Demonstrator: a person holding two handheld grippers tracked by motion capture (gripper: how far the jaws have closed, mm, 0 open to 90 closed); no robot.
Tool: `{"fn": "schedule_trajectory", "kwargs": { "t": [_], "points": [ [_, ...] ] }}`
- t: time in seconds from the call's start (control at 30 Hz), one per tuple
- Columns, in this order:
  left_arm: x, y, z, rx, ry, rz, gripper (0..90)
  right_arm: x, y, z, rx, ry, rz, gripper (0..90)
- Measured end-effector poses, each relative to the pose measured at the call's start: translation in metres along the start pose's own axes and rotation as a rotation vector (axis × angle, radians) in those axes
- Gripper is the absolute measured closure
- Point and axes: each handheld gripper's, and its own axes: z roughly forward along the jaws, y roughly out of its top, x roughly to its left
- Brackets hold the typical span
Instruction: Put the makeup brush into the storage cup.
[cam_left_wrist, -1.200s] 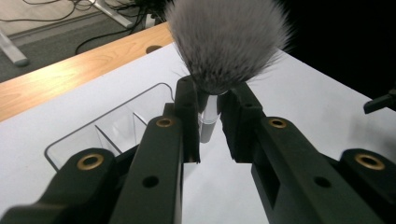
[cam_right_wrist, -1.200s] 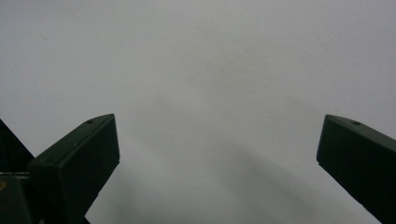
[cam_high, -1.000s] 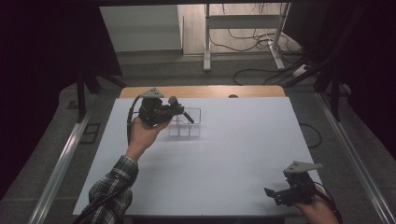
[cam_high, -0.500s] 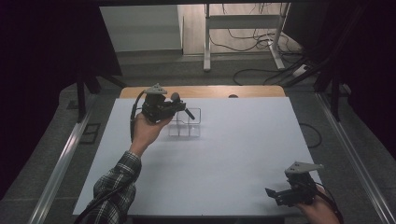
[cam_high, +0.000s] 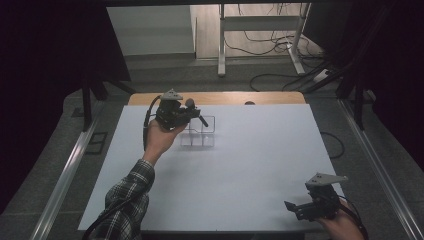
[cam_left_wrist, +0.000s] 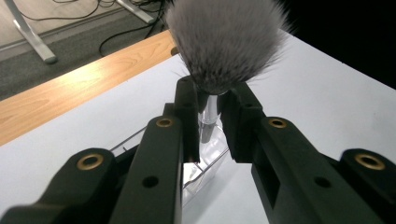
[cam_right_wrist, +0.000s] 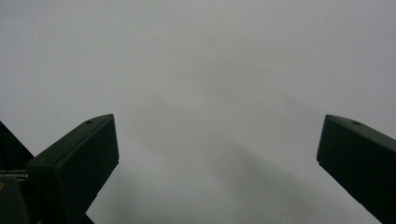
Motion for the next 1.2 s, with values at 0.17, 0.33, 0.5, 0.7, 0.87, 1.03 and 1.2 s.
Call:
{"fn": "schedule_trajectory", "kwargs": {
  "t": [0.17, 0.33, 0.5, 0.7, 0.87, 1.03, 1.2],
  "points": [
    [0.001, -0.001, 0.007, 0.010, 0.005, -0.005, 77.0, 0.000, 0.000, 0.000, -0.002, -0.001, 0.001, 0.0],
    [0.001, -0.004, 0.014, 0.027, 0.014, -0.003, 77.1, 0.000, -0.001, -0.001, -0.001, -0.001, 0.002, 0.0],
    [-0.001, -0.008, 0.021, 0.040, 0.027, 0.003, 77.0, 0.000, -0.002, -0.001, 0.000, 0.002, 0.004, 0.0],
    [-0.001, -0.012, 0.030, 0.051, 0.029, -0.003, 77.0, 0.000, -0.002, 0.000, 0.008, 0.000, -0.004, 0.0],
    [0.000, -0.016, 0.036, 0.062, 0.027, -0.009, 77.0, 0.001, -0.002, 0.001, 0.013, 0.003, -0.007, 0.0],
    [-0.001, -0.019, 0.040, 0.069, 0.023, -0.011, 77.0, 0.001, -0.002, 0.001, 0.019, 0.002, -0.009, 0.0],
    [-0.002, -0.022, 0.046, 0.082, 0.022, -0.010, 77.0, 0.001, -0.003, 0.002, 0.024, 0.002, -0.019, 0.0]
  ]
}}
